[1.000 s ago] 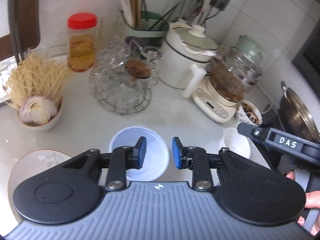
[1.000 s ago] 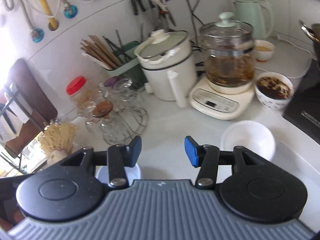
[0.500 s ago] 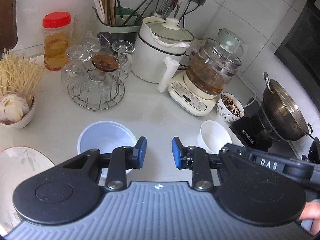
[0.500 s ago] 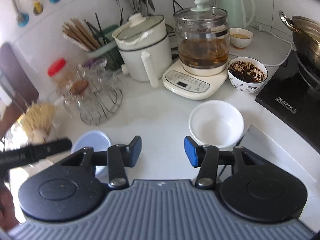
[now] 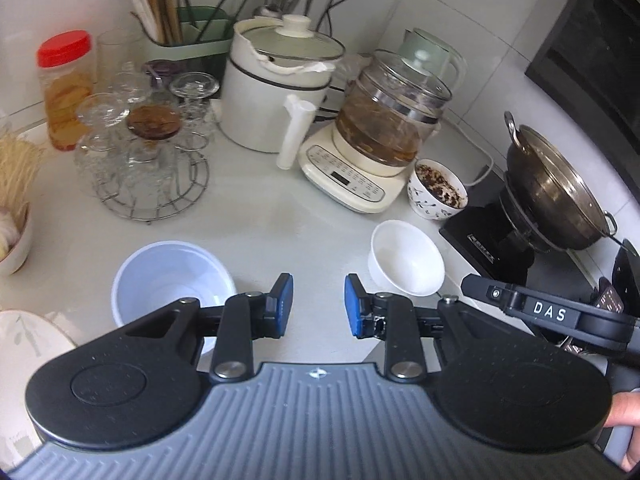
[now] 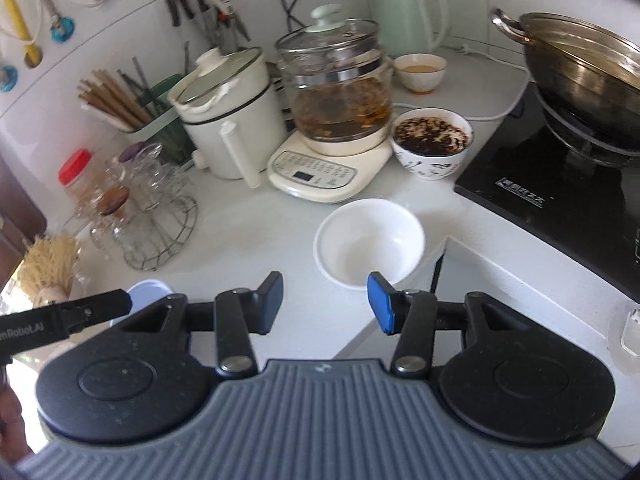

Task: Organize plates and bowls
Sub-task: 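Move both open grippers to the rim of the white ceramic bowl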

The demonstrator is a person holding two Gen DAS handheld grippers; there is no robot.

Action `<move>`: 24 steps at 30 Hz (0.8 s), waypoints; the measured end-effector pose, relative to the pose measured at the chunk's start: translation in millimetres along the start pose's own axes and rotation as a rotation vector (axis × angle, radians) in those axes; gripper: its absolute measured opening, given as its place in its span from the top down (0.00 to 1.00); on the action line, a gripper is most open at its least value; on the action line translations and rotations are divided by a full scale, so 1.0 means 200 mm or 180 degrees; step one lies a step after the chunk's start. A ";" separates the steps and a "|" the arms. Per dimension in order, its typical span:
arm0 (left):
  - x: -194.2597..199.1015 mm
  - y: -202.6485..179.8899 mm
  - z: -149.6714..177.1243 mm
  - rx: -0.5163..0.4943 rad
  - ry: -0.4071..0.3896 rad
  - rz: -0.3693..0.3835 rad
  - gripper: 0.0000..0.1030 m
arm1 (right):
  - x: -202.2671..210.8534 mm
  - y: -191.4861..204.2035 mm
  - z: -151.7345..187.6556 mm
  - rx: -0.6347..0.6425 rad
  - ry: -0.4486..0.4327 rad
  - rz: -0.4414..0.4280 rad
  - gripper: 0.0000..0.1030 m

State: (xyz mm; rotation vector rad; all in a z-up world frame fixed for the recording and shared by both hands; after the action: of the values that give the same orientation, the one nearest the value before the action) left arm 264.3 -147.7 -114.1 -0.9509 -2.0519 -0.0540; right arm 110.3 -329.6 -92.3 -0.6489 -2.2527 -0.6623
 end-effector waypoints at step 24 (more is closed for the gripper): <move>-0.54 -0.23 -0.17 -0.0221 0.0515 0.0290 0.58 | -0.28 -0.34 -0.14 -0.0568 0.0216 0.0106 0.52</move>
State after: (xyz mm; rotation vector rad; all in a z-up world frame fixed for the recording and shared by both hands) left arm 296.0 -258.6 -156.7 -1.0475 -1.8665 -0.1497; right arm 118.5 -411.7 -134.1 -0.7371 -2.1319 -0.8629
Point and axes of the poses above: each gripper's, at about its wrist camera, not at the fingertips, and x roughly against the way its jaws point, y to its left, z to its underside, the point moved 4 cm from there along -x, roughly the way its jaws point, and after that the axes turned 4 degrees about -x, right-handed, at the moved point
